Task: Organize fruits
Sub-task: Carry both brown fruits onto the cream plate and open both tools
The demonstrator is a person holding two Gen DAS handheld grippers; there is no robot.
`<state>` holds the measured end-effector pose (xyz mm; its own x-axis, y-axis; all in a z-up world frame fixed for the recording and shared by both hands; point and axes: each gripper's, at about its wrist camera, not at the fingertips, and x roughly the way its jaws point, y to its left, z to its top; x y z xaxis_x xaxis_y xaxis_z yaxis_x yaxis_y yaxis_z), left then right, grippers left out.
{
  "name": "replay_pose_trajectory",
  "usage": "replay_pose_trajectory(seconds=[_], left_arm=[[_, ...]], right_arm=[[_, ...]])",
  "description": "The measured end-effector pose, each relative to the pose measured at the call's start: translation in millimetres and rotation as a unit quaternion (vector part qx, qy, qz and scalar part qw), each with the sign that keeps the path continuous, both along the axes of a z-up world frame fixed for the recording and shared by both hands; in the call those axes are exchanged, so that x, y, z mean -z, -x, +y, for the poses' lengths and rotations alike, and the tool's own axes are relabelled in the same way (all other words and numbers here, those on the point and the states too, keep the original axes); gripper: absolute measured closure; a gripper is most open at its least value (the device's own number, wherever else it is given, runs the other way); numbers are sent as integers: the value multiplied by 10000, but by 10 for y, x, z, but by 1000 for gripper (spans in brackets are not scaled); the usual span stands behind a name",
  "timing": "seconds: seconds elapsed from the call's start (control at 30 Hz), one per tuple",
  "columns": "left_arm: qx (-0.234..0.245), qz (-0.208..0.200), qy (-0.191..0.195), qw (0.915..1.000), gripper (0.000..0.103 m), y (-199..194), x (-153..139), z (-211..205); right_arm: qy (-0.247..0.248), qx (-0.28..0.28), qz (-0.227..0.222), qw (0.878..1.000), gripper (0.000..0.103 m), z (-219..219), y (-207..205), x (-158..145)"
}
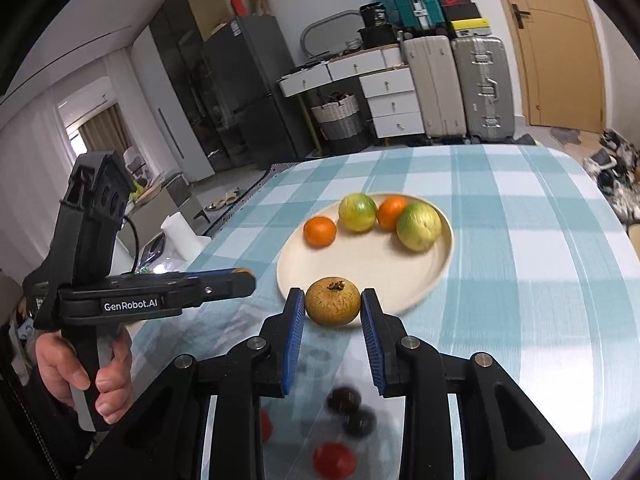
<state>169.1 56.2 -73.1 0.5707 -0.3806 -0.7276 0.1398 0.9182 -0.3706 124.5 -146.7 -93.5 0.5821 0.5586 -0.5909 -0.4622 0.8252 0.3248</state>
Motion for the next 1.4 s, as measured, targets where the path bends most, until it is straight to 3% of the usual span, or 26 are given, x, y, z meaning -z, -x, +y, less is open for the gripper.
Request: replay_pose_trajectory(seconds=[0.2,0.5,0.97,1.0,1.1,1.13,1.4], left_arm=[[28,15,176,9998,80,-428,14,33],[172,197,155,9995,80,-898,190,0],[109,394,223,9989,79,-1106,456,47],[85,401,212,9989,79,-1097,454,57],[22,308,123,9994,79,-1043,394,88],[-1,295,118,9995,79,-1029,374,102],[-69,173,15,9998,77,-751,189,99]], right_arm=[[-333,-11,239,9992,74,74,-470,-23],[-89,-201,189,9996,74,283,-882,23],[225,-153,615,9977,73,435,-1228,390],[228,-140,656,9975,73,435,-1251,407],[198,-61,595,9980,50,404,-1249,396],[156,-41,522,9985,46,380,-1225,373],[-57,254,298,9992,36,92,-985,155]])
